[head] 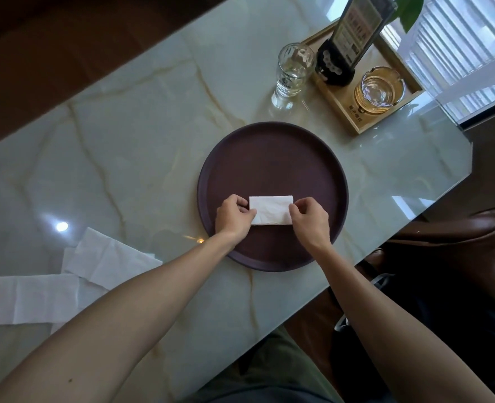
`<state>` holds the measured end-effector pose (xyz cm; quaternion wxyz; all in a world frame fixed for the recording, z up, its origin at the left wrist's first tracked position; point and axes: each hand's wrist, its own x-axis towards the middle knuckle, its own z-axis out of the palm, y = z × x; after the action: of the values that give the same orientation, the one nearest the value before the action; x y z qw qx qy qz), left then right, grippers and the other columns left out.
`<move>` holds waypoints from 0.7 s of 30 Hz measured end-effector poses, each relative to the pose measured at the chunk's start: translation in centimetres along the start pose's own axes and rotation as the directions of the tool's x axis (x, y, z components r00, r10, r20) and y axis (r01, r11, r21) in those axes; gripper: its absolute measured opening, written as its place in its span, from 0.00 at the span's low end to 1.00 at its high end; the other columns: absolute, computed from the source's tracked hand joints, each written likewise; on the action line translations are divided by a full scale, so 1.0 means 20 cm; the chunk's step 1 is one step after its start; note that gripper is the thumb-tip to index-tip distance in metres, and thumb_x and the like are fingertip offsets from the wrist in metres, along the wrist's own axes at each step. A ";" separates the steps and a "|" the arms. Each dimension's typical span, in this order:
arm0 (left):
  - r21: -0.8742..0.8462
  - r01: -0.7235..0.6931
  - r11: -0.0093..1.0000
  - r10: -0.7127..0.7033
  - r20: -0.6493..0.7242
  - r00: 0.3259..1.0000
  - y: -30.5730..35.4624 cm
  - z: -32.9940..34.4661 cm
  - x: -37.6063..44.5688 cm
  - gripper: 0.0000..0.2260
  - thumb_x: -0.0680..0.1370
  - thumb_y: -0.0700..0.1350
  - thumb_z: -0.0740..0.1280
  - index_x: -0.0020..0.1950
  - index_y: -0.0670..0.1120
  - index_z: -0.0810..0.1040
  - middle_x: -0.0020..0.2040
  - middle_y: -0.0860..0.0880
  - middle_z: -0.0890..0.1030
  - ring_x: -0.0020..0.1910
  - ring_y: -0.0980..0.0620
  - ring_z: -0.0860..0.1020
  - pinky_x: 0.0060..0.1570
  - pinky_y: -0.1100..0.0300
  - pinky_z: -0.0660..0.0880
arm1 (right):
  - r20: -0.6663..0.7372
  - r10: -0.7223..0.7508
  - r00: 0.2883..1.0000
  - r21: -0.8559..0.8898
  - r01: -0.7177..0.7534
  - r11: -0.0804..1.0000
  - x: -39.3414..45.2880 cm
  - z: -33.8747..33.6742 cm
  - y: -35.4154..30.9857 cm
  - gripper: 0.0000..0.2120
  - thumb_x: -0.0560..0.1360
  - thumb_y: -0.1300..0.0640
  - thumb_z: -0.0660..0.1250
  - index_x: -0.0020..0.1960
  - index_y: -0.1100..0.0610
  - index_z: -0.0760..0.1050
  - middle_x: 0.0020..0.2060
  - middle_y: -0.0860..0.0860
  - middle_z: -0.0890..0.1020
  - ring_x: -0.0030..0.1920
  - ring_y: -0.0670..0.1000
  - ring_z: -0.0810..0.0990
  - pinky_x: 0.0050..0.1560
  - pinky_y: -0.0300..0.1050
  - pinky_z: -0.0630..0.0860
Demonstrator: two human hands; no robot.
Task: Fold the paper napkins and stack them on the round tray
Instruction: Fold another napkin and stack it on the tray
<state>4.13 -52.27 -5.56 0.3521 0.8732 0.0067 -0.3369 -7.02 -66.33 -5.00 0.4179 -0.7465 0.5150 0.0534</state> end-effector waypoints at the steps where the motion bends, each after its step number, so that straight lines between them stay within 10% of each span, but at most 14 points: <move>1: -0.013 0.002 1.000 -0.002 0.017 1.000 -0.01 0.00 -0.01 0.09 0.73 0.45 0.76 0.50 0.47 0.79 0.35 0.57 0.79 0.40 0.54 0.79 0.35 0.63 0.71 | -0.013 -0.007 1.000 -0.027 0.007 1.000 -0.01 0.00 0.00 0.10 0.80 0.52 0.64 0.55 0.57 0.78 0.51 0.50 0.81 0.49 0.50 0.79 0.49 0.46 0.74; 6: -0.079 0.009 0.997 -0.007 0.026 1.000 -0.05 -0.08 -0.06 0.12 0.75 0.43 0.76 0.55 0.44 0.79 0.38 0.54 0.79 0.43 0.49 0.80 0.46 0.58 0.76 | -0.109 -0.087 0.990 -0.116 0.074 0.991 -0.09 -0.03 -0.06 0.08 0.80 0.52 0.63 0.43 0.51 0.68 0.46 0.50 0.74 0.36 0.45 0.70 0.36 0.38 0.63; 10: -0.171 0.038 0.985 -0.040 -0.006 0.999 -0.14 -0.29 -0.10 0.08 0.75 0.42 0.75 0.51 0.43 0.80 0.42 0.46 0.82 0.48 0.41 0.84 0.54 0.51 0.80 | -0.064 -0.191 0.980 -0.102 0.184 0.978 -0.17 0.00 -0.20 0.08 0.80 0.53 0.63 0.55 0.56 0.76 0.51 0.49 0.76 0.45 0.47 0.74 0.47 0.41 0.67; 16: -0.377 0.152 0.914 -0.211 -0.122 0.970 -0.44 -0.75 -0.19 0.04 0.75 0.42 0.75 0.47 0.46 0.80 0.44 0.45 0.83 0.52 0.39 0.85 0.54 0.51 0.80 | 0.255 -0.422 0.870 -0.167 0.470 0.867 -0.38 0.32 -0.58 0.07 0.76 0.58 0.66 0.40 0.55 0.71 0.37 0.50 0.76 0.42 0.54 0.73 0.43 0.45 0.64; 21: -0.521 0.225 0.823 -0.367 -0.187 0.911 -0.76 -1.07 -0.33 0.11 0.75 0.46 0.74 0.55 0.46 0.80 0.53 0.42 0.85 0.56 0.42 0.83 0.58 0.48 0.80 | 0.519 -0.350 0.780 -0.208 0.512 0.834 -0.55 0.69 -0.77 0.17 0.76 0.50 0.71 0.62 0.56 0.77 0.53 0.51 0.82 0.54 0.52 0.79 0.51 0.44 0.72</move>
<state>7.78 -26.05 0.24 0.4994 0.7820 0.2778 -0.2486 5.19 -47.15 0.56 0.3943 -0.8711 0.1964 0.2173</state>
